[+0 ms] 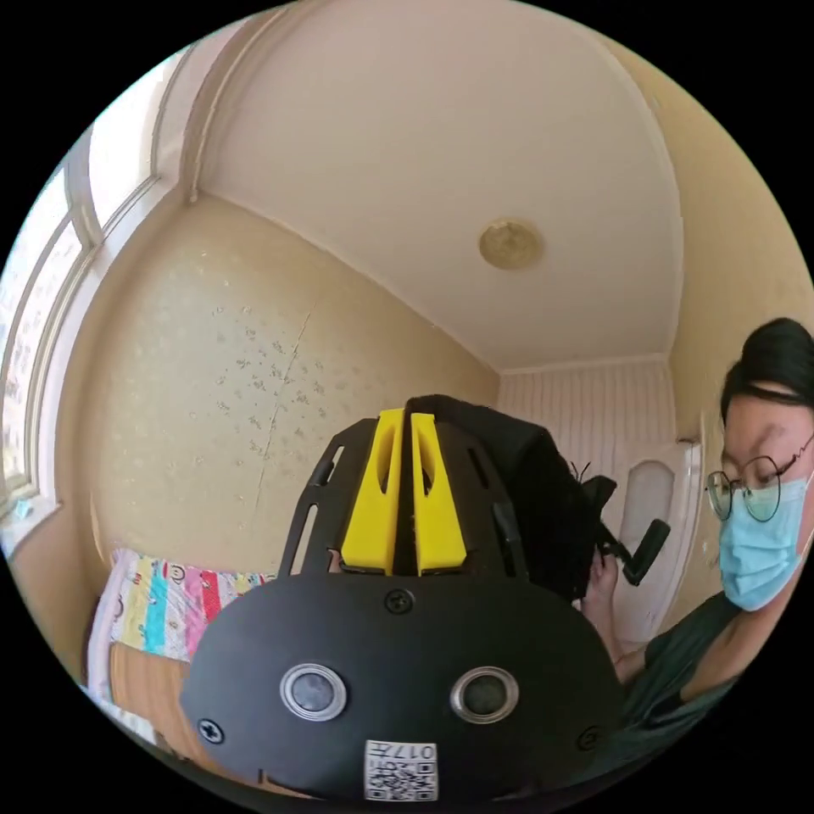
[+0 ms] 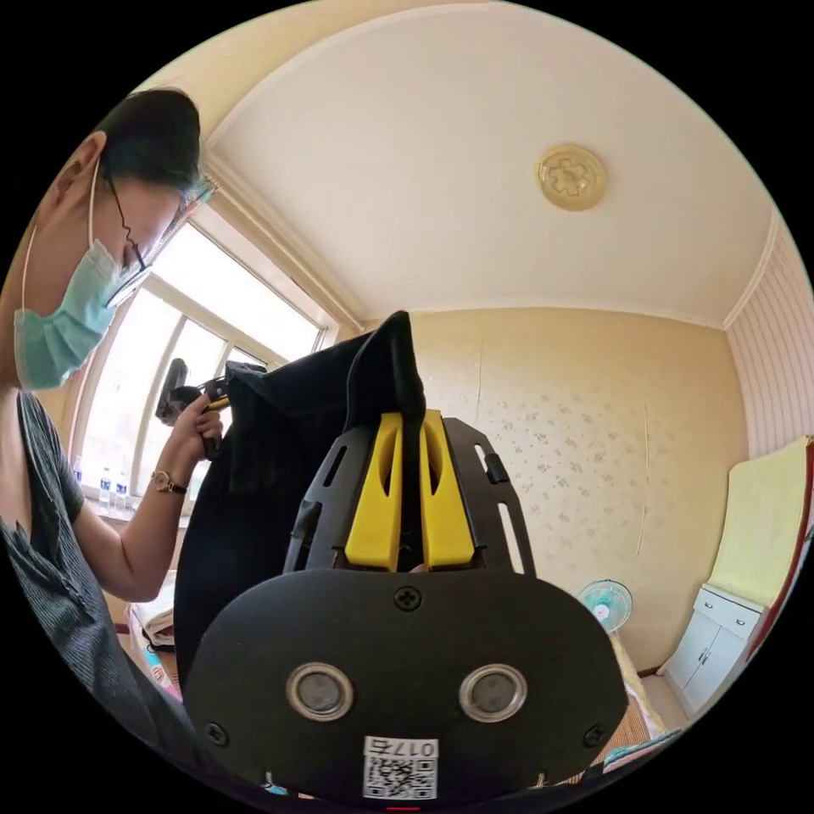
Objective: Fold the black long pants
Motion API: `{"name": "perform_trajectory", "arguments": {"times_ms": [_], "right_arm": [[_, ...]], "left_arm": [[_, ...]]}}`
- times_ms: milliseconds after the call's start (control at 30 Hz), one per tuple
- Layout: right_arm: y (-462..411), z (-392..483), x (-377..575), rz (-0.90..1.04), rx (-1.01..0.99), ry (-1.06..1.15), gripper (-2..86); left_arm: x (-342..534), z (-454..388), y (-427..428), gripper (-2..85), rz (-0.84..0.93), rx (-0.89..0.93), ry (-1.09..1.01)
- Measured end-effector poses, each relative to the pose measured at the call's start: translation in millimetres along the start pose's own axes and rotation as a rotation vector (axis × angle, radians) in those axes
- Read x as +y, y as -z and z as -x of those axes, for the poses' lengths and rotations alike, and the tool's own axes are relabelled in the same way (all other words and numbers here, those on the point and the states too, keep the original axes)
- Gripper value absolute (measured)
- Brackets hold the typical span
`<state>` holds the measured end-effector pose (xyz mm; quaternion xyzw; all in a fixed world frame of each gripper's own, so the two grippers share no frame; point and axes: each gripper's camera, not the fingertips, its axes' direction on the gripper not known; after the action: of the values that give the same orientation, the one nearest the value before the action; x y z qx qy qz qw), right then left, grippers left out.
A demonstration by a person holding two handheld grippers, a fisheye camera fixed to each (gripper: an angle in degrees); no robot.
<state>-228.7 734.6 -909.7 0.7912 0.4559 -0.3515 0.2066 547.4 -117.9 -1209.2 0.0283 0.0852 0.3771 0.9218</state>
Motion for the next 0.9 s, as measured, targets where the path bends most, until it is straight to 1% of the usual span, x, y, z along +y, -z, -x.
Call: {"name": "perform_trajectory", "arguments": {"times_ms": [67, 200, 267, 333, 367, 400, 433, 467, 500, 533, 567, 600, 633, 667, 700, 733, 767, 800, 833, 867, 900], "right_arm": [[1, -4, -17, -0.009, 0.024, 0.001, 3.2], [0, -25, -33, -0.017, 0.035, -0.086, 3.3], [-6, -35, -27, -0.002, 0.062, -0.119, 3.4], [-26, -51, -8, 0.056, 0.109, -0.148, 3.4], [-35, -57, -3, 0.083, 0.121, -0.152, 3.4], [-57, -71, 9, 0.149, 0.147, -0.154, 3.4], [-87, -88, 23, 0.228, 0.172, -0.156, 3.4], [-104, -98, 32, 0.269, 0.183, -0.155, 3.4], [-145, -121, 50, 0.347, 0.201, -0.149, 3.4], [-191, -148, 71, 0.417, 0.213, -0.148, 3.6], [-218, -163, 82, 0.452, 0.22, -0.146, 3.6], [-277, -196, 104, 0.534, 0.23, -0.147, 4.0], [-345, -231, 131, 0.639, 0.228, -0.136, 4.5], [-378, -248, 147, 0.706, 0.229, -0.125, 4.8], [-438, -283, 180, 0.849, 0.244, -0.15, 4.9], [-484, -312, 220, 0.99, 0.221, -0.174, 4.4], [-501, -326, 242, 1.066, 0.211, -0.201, 3.9], [-521, -349, 288, 1.197, 0.212, -0.289, 3.0], [-526, -365, 332, 1.276, 0.183, -0.366, 3.0], [-525, -370, 354, 1.302, 0.163, -0.394, 2.9], [-518, -375, 396, 1.335, 0.122, -0.436, 2.9]], "left_arm": [[-8, -6, 13, -0.9, -0.019, -0.042, -0.057], [-1, 4, 27, -1.0, -0.139, -0.124, -0.025], [6, 16, 21, -1.0, -0.154, -0.124, -0.012], [8, 35, 1, -1.0, -0.115, -0.131, 0.001], [6, 53, -23, -1.0, -0.048, -0.149, 0.01], [2, 77, -53, -1.0, 0.03, -0.166, 0.031], [1, 92, -72, -1.0, 0.069, -0.17, 0.048], [-3, 128, -115, -1.0, 0.144, -0.166, 0.104], [-6, 170, -169, -1.0, 0.224, -0.156, 0.165], [-7, 191, -201, -1.0, 0.268, -0.159, 0.183], [-6, 235, -266, -0.9, 0.354, -0.194, 0.216], [3, 282, -335, -0.8, 0.451, -0.273, 0.25], [11, 306, -367, -0.8, 0.501, -0.319, 0.262], [33, 348, -423, -0.6, 0.617, -0.399, 0.268], [62, 384, -463, -0.3, 0.747, -0.467, 0.253], [79, 400, -477, -0.3, 0.815, -0.504, 0.247], [115, 426, -495, -0.3, 0.923, -0.559, 0.228], [155, 445, -502, -0.2, 1.003, -0.591, 0.183], [176, 453, -502, -0.2, 1.032, -0.606, 0.165], [221, 466, -495, -0.2, 1.077, -0.624, 0.152], [274, 481, -485, -0.1, 1.139, -0.608, 0.159]]}}
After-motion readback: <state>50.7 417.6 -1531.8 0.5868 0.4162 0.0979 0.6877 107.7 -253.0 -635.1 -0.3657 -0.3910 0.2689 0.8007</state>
